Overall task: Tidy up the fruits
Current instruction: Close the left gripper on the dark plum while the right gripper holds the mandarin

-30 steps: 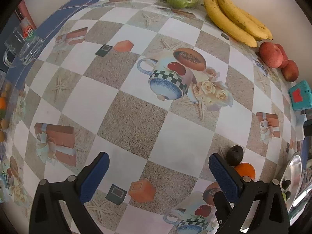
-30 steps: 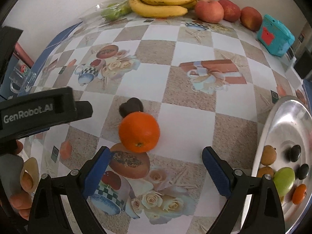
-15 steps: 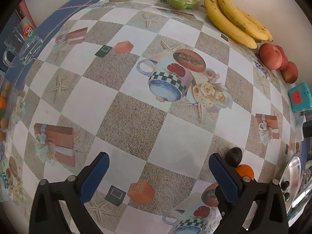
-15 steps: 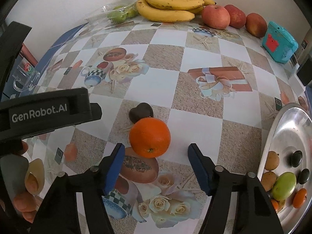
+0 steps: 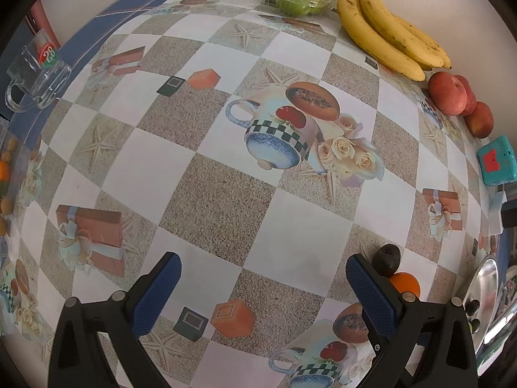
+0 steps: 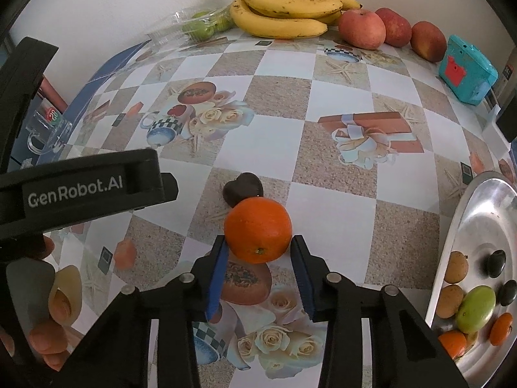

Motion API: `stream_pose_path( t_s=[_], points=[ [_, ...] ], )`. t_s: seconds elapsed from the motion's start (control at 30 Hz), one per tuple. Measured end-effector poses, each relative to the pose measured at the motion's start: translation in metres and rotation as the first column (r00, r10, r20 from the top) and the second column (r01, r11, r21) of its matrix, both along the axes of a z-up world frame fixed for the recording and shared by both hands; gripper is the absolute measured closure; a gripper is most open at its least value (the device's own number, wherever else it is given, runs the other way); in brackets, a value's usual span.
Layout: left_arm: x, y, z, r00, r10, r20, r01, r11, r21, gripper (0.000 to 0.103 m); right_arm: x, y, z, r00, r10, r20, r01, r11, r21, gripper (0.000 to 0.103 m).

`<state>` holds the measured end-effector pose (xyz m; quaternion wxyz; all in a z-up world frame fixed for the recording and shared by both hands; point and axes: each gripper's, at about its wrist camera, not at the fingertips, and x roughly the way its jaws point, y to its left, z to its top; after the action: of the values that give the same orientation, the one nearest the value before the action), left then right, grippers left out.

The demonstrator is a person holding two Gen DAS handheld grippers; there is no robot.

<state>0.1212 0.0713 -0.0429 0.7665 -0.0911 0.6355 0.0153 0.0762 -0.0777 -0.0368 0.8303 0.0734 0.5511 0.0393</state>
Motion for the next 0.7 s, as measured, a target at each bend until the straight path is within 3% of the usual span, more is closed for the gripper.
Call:
stream_pose_path(
  t_s=[0.37,0.7],
  points=[
    [0.000,0.001,0.001,1.000,0.006,-0.001,-0.006,1.000,-0.009,0.000,-0.002,-0.001,0.000,1.000,0.002,0.005,-0.002,1.000,0.012,0.065],
    [0.003,-0.007,0.011,0.999,-0.010,0.036,0.012,0.998,-0.067,0.000,-0.008,-0.012,0.008,0.999,-0.033,0.018,0.032,0.997,0.064,0.066]
  ],
)
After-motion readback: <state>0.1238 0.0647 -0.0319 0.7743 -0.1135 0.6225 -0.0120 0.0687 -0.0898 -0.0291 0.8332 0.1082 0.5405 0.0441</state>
